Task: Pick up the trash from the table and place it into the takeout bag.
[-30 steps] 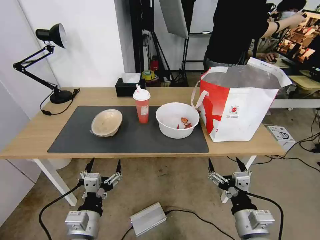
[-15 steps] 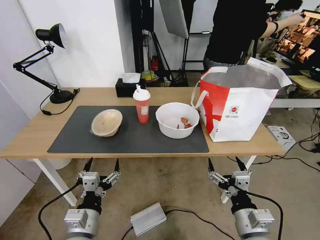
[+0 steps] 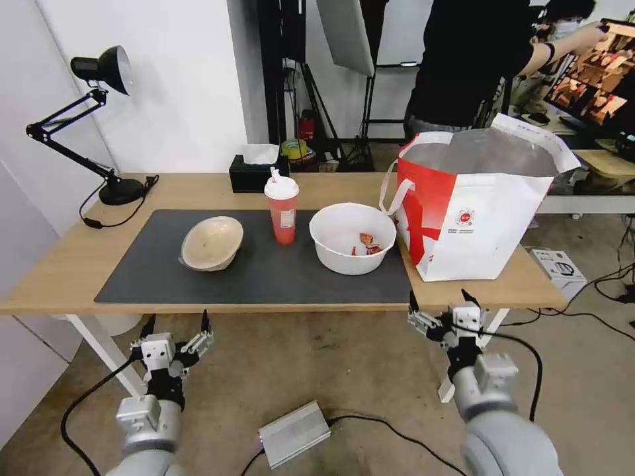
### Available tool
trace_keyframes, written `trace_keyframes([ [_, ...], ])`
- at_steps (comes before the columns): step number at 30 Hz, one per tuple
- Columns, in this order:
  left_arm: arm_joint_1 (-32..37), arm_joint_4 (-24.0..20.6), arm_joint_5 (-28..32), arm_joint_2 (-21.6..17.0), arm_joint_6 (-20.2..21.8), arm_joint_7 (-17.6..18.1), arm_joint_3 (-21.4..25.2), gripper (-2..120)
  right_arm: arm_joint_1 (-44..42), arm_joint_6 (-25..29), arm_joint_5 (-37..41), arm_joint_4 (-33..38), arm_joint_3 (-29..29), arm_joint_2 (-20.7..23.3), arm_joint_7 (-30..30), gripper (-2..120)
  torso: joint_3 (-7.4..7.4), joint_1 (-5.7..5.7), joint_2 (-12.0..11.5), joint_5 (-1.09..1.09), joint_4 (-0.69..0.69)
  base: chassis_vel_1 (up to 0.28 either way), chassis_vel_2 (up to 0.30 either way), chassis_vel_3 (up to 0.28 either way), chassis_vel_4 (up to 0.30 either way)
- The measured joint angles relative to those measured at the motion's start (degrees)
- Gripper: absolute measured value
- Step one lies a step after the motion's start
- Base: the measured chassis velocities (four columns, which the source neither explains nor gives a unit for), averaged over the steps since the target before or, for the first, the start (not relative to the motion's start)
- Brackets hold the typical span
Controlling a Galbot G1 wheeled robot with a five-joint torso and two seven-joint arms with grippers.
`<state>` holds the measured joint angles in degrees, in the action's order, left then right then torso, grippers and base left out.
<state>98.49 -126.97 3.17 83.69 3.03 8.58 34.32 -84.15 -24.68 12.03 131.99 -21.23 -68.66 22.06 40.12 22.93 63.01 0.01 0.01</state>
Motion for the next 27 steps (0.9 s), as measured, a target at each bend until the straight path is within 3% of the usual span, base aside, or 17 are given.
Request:
trace_keyframes([
  [16, 2.64, 1.84, -4.48, -1.44, -5.65, -3.75, -0.66, 100, 0.59, 0.11, 2.9, 2.29, -0.01, 1.23, 0.17, 100, -0.01, -0.01, 0.01, -0.01, -0.01, 0.0, 0.0, 0.0, 0.0],
  [27, 2.74, 2.17, -4.94, -1.12, -6.19, -3.81, -0.69, 100, 5.88, 2.27, 12.55, 3.76, 2.79, 6.9, -2.94, 100, -0.01, -0.01, 0.01, 0.0, -0.02, 0.0, 0.0, 0.0, 0.0],
])
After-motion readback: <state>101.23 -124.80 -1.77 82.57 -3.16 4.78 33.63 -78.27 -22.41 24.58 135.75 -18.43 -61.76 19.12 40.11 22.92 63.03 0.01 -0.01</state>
